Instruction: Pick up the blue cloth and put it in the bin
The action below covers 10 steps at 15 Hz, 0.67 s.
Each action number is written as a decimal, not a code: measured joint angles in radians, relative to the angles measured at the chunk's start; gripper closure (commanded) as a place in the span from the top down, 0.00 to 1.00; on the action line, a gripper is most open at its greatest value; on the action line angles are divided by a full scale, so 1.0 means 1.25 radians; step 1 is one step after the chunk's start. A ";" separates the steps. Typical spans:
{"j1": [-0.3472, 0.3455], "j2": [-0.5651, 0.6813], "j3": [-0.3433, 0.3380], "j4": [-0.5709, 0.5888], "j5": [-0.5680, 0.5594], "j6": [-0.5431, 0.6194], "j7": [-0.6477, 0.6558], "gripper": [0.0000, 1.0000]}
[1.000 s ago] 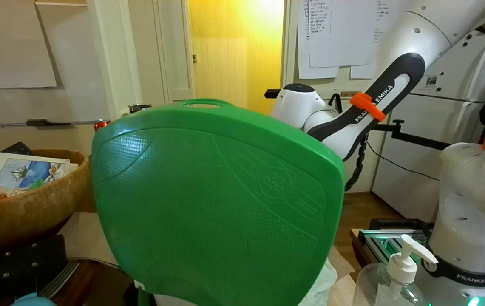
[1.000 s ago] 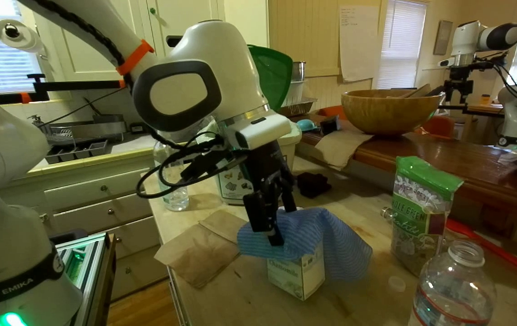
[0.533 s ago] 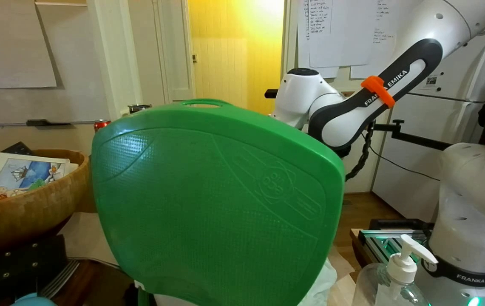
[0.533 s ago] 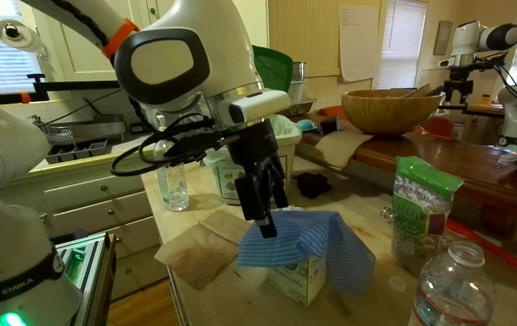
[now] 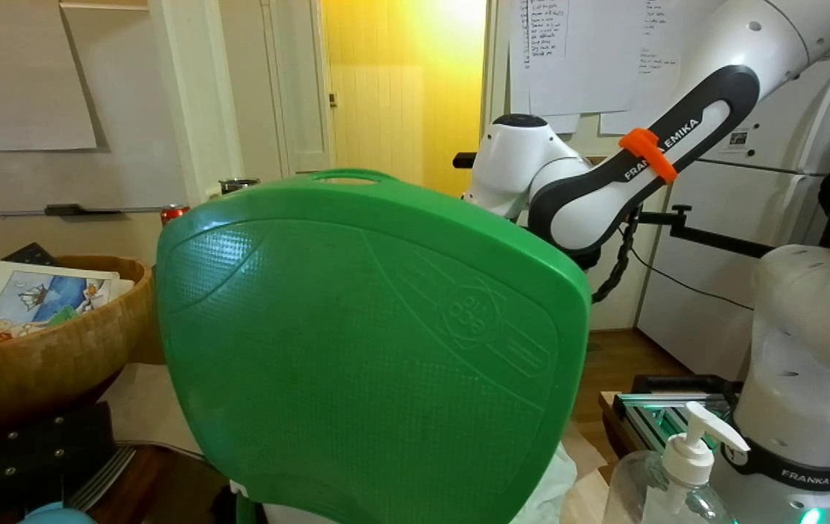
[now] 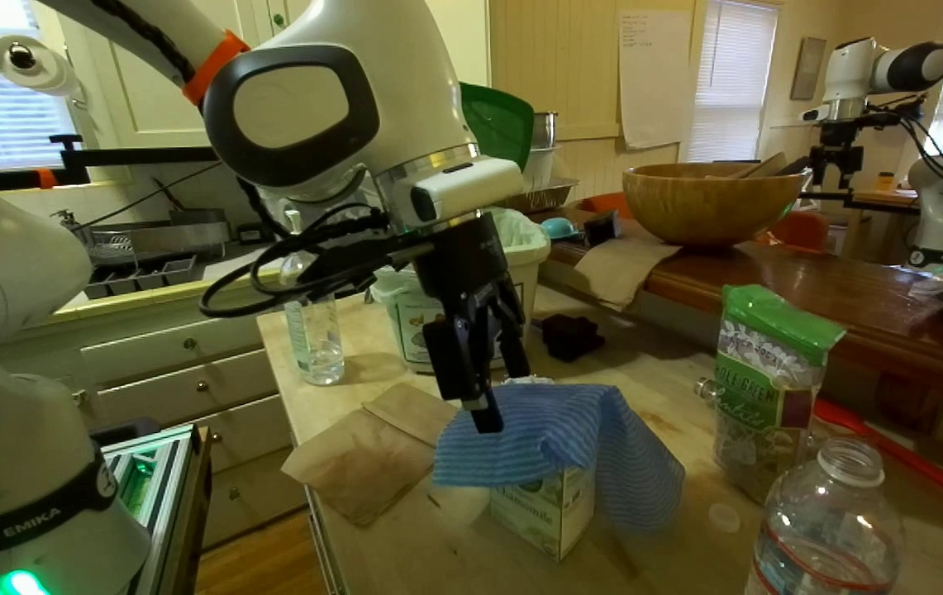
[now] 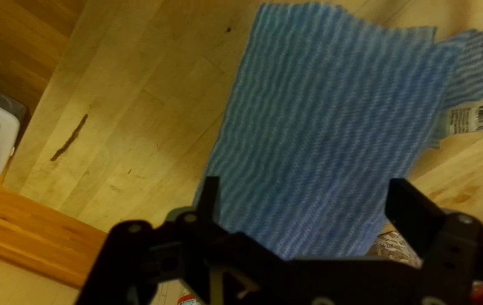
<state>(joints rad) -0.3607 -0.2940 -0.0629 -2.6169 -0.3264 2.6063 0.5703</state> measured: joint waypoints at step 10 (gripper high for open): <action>-0.001 0.031 0.059 0.000 -0.107 -0.006 0.095 1.00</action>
<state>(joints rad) -0.3614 -0.2551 0.0113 -2.6165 -0.4597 2.5987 0.6888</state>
